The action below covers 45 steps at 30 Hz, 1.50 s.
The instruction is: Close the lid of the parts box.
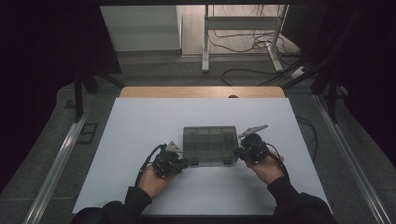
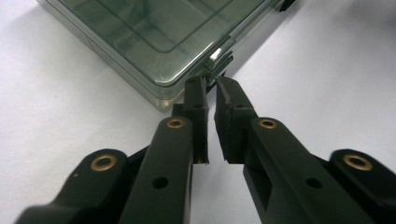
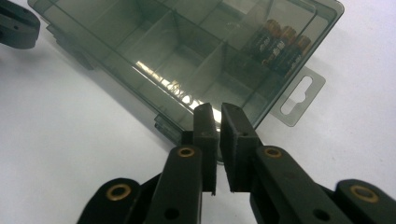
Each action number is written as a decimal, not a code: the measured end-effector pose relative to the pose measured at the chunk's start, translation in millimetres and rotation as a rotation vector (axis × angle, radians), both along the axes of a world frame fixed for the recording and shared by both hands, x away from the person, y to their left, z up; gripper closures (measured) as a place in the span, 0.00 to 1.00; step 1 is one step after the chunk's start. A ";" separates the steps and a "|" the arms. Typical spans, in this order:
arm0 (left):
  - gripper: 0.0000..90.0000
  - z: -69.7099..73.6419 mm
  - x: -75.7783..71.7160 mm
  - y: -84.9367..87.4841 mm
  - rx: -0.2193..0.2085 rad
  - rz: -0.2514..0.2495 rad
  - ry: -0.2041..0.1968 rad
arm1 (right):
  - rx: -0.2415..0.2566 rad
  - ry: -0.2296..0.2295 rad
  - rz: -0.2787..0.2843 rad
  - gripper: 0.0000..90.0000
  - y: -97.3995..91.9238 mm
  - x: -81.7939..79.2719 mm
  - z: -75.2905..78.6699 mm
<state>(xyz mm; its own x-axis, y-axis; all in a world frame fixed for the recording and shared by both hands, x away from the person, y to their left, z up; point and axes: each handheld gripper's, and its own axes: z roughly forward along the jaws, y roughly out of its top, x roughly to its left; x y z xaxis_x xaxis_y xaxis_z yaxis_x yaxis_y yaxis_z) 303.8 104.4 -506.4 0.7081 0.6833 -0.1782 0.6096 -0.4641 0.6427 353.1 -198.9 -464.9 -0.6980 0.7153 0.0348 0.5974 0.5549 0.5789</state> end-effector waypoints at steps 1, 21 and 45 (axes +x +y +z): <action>0.90 1.0 -0.5 0.8 -0.002 0.003 -0.003 | -0.001 -0.005 0.004 0.90 -0.1 -0.7 0.2; 0.65 17.2 -5.8 18.3 0.006 0.001 -0.048 | 0.047 -0.074 -0.001 0.65 -11.8 -20.0 12.5; 0.41 30.9 -25.4 43.5 0.030 0.008 -0.108 | 0.110 -0.108 -0.004 0.31 -32.4 -44.4 19.9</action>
<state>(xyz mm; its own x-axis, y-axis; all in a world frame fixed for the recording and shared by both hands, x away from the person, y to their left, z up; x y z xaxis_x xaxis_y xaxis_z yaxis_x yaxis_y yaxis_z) 278.4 147.9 -475.4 0.7165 0.6929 -0.0804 0.5412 -0.4794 0.6909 308.7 -231.3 -445.0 -0.6990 0.7141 0.0378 0.5307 0.4825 0.6969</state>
